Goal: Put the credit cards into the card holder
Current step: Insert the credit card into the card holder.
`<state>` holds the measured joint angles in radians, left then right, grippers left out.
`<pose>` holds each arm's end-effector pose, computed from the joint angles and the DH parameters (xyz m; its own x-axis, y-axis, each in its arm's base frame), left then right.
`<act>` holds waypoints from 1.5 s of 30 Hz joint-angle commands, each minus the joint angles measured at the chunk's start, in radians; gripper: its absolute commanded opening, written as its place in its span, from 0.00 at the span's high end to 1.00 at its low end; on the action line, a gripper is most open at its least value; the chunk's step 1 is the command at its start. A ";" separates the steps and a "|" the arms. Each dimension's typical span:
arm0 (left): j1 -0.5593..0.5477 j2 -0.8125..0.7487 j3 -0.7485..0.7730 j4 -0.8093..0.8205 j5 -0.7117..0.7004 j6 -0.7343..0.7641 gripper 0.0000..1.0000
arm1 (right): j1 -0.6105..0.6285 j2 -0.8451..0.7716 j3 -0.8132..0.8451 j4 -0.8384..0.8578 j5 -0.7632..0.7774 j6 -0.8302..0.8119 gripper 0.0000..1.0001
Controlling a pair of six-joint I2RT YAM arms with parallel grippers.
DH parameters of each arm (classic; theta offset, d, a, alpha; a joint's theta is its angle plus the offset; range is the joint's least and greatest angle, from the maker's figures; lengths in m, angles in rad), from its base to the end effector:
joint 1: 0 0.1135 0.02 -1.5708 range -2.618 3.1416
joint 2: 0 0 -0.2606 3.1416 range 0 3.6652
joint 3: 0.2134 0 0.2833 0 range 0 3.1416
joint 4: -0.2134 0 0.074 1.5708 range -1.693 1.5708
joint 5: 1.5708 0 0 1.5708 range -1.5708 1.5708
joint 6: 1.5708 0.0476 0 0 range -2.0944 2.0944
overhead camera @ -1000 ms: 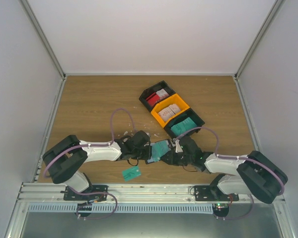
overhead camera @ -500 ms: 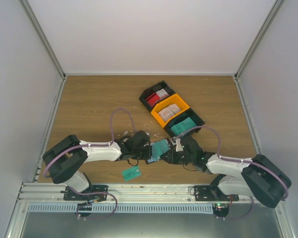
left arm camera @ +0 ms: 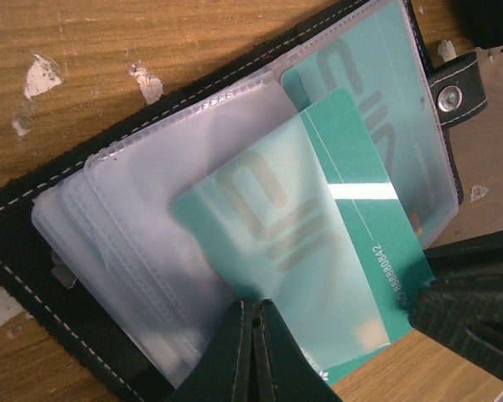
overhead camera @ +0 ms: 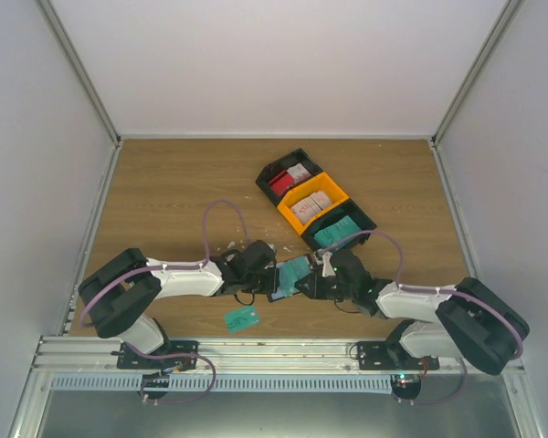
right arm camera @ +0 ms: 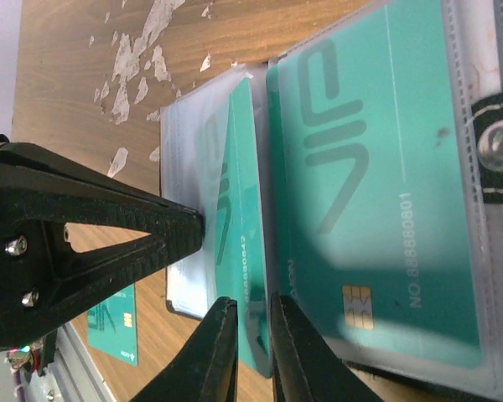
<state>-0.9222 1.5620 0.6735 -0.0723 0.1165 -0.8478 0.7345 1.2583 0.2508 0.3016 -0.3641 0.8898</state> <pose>0.1818 -0.2491 0.0976 -0.9513 0.0221 -0.3076 0.1791 0.8516 -0.4926 0.1583 0.1658 0.0826 -0.9460 0.1240 -0.2996 -0.1468 0.6601 0.7367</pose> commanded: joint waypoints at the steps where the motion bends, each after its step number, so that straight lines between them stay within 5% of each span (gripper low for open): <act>1: -0.004 0.045 -0.041 -0.060 -0.020 0.008 1.00 | -0.009 0.042 -0.003 0.101 0.030 -0.016 0.88; 10: -0.005 -0.044 -0.049 -0.047 -0.017 0.000 0.90 | -0.010 0.050 -0.059 0.159 0.063 0.039 0.99; 17: -0.018 -0.168 -0.053 -0.167 -0.216 -0.063 0.75 | -0.010 0.087 -0.061 0.144 0.079 0.098 1.00; 28: -0.019 -0.093 -0.088 -0.095 -0.119 -0.062 0.88 | -0.010 0.218 -0.035 0.172 0.030 0.174 0.99; 45: -0.021 -0.050 -0.095 -0.036 -0.035 -0.046 0.95 | 0.011 0.224 -0.006 0.178 0.017 0.178 0.99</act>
<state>-0.9340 1.4666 0.6003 -0.1600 0.0181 -0.9051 0.7334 1.4620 0.2394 0.5541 -0.3721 1.0714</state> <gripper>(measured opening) 0.053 0.021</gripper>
